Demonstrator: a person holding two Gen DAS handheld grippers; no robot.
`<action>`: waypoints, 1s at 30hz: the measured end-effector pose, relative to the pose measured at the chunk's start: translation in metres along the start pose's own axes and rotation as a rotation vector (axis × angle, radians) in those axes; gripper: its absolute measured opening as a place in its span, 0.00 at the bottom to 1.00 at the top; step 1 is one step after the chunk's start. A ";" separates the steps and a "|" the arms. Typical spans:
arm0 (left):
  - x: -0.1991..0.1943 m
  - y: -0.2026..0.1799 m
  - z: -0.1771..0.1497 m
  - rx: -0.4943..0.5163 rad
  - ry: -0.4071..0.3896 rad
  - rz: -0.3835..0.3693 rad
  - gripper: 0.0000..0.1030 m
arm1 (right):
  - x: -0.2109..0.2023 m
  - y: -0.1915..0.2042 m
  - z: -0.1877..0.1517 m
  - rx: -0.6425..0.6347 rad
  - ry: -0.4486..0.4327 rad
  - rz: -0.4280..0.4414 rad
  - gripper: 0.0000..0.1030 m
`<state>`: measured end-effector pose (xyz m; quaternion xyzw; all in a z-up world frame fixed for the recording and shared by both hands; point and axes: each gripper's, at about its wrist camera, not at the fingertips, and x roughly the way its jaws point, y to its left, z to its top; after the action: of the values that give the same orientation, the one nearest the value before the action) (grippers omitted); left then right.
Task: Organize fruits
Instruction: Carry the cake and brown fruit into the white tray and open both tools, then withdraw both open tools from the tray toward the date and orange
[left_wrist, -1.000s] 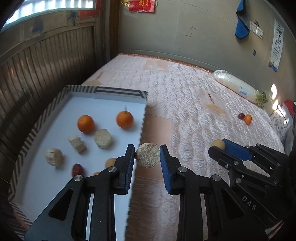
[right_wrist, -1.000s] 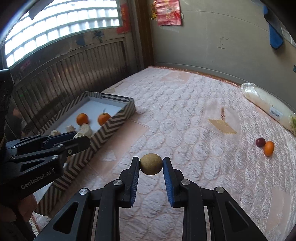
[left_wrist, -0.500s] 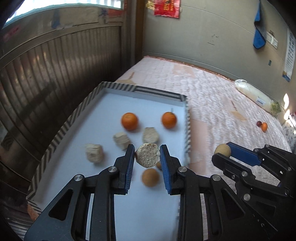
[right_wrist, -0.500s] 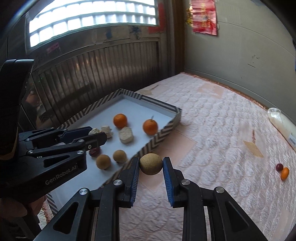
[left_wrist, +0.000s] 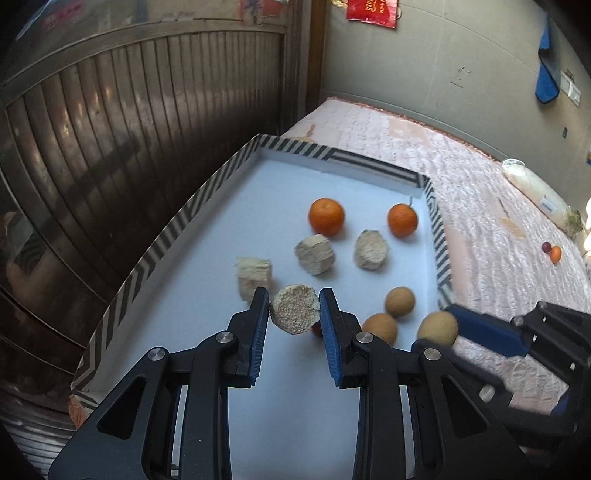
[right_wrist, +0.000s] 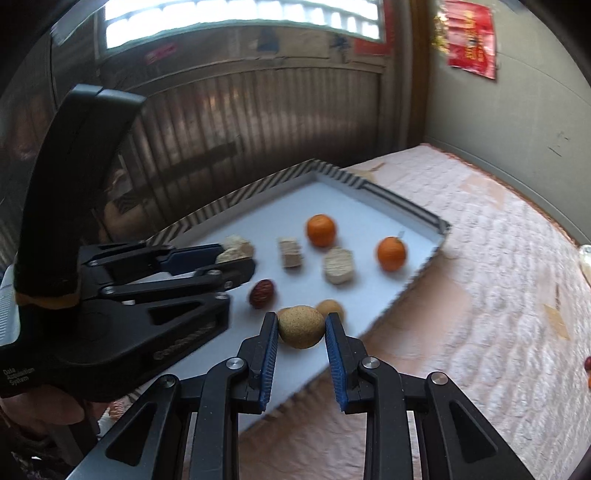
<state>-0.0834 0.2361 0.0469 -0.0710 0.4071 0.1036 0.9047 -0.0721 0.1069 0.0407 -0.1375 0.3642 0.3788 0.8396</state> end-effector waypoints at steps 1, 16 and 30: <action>0.001 0.001 0.000 -0.003 0.006 0.002 0.26 | 0.004 0.005 0.000 -0.012 0.009 0.012 0.24; 0.011 0.007 -0.002 -0.021 0.042 0.019 0.27 | 0.038 0.032 -0.008 -0.076 0.076 0.068 0.24; -0.001 0.005 0.012 -0.056 0.020 -0.003 0.58 | -0.001 0.003 -0.013 0.003 -0.002 0.088 0.34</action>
<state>-0.0766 0.2433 0.0547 -0.0978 0.4131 0.1128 0.8984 -0.0810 0.1016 0.0327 -0.1199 0.3696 0.4149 0.8227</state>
